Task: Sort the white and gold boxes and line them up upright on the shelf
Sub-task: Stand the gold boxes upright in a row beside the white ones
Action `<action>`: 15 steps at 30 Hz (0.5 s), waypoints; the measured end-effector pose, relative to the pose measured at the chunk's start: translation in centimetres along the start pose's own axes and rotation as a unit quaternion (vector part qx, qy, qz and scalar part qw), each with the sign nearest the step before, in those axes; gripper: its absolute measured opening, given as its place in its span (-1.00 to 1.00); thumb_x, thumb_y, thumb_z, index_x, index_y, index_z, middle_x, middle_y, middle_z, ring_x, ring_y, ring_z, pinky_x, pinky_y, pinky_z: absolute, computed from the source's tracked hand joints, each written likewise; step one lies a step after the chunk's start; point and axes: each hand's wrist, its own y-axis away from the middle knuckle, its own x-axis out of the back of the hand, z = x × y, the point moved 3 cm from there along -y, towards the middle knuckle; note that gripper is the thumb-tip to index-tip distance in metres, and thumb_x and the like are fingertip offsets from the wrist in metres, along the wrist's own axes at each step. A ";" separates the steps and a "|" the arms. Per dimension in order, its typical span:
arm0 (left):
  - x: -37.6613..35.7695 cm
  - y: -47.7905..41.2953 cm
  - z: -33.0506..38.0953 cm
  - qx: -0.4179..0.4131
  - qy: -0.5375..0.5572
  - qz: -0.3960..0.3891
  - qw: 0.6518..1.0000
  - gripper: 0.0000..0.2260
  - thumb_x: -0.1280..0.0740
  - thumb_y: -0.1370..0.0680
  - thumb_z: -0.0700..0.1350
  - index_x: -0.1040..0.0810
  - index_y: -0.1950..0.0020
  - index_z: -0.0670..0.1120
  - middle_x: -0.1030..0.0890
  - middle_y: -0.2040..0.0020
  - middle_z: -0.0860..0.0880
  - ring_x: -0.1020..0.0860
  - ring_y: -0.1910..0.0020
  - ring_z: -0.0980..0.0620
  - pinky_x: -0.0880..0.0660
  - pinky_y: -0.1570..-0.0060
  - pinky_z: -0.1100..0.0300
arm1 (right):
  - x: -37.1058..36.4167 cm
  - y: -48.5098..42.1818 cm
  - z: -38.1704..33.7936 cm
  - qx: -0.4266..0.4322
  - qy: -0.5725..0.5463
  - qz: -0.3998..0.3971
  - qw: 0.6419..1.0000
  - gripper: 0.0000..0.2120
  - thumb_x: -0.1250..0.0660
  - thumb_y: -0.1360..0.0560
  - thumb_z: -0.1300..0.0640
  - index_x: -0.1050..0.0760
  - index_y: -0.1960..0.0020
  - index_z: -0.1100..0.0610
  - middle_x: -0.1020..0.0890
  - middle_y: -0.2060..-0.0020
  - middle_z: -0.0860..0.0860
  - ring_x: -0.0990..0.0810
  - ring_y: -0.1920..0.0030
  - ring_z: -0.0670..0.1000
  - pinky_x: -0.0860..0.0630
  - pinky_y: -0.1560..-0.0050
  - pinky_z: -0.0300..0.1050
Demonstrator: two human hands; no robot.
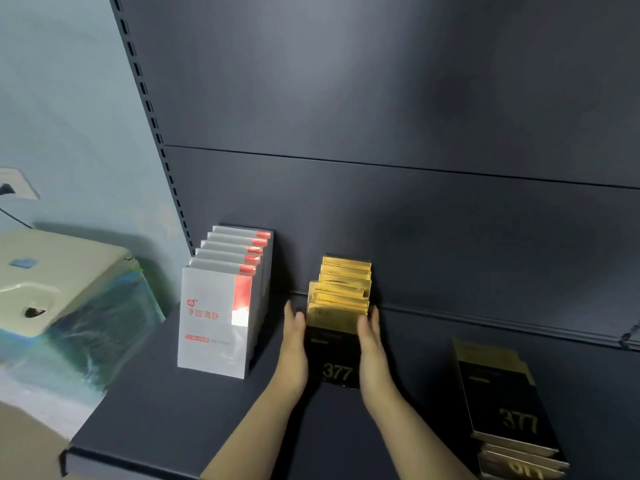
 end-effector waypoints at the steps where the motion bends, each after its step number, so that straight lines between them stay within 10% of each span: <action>1: 0.0 -0.5 -0.1 0.014 0.022 -0.020 0.999 -0.44 -0.01 -0.55 0.37 -0.32 -0.49 0.18 -0.49 -0.42 -0.02 -0.47 -0.38 0.03 -0.46 -0.28 0.10 | 0.0 -0.5 0.1 -0.026 -0.030 0.003 0.999 -0.04 -0.20 -0.21 -0.58 -0.10 -0.52 -0.24 -0.31 -0.48 -0.03 -0.29 -0.46 0.10 -0.24 -0.43 0.27; 6: -0.6 -3.2 0.6 0.041 0.037 -0.062 0.997 -0.45 0.04 -0.59 0.28 -0.54 -0.31 0.02 -0.70 -0.13 -0.03 -0.67 -0.10 0.02 -0.60 0.13 0.23 | -0.2 -3.0 -0.3 -0.032 -0.086 0.030 0.995 -0.22 -0.11 -0.18 -0.60 -0.41 -0.32 -0.32 -0.57 -0.27 0.00 -0.50 -0.29 0.10 -0.34 -0.37 0.26; 15: -0.8 -5.2 0.3 -0.002 -0.016 -0.104 0.994 -0.49 0.02 -0.53 0.28 -0.70 -0.01 0.17 -0.73 -0.02 0.09 -0.67 -0.02 0.16 -0.55 0.18 0.42 | 0.2 -5.3 0.4 -0.052 -0.076 0.051 0.994 -0.08 -0.06 -0.16 -0.57 -0.40 -0.40 -0.14 -0.60 -0.20 0.01 -0.57 -0.17 0.04 -0.53 0.00 -0.04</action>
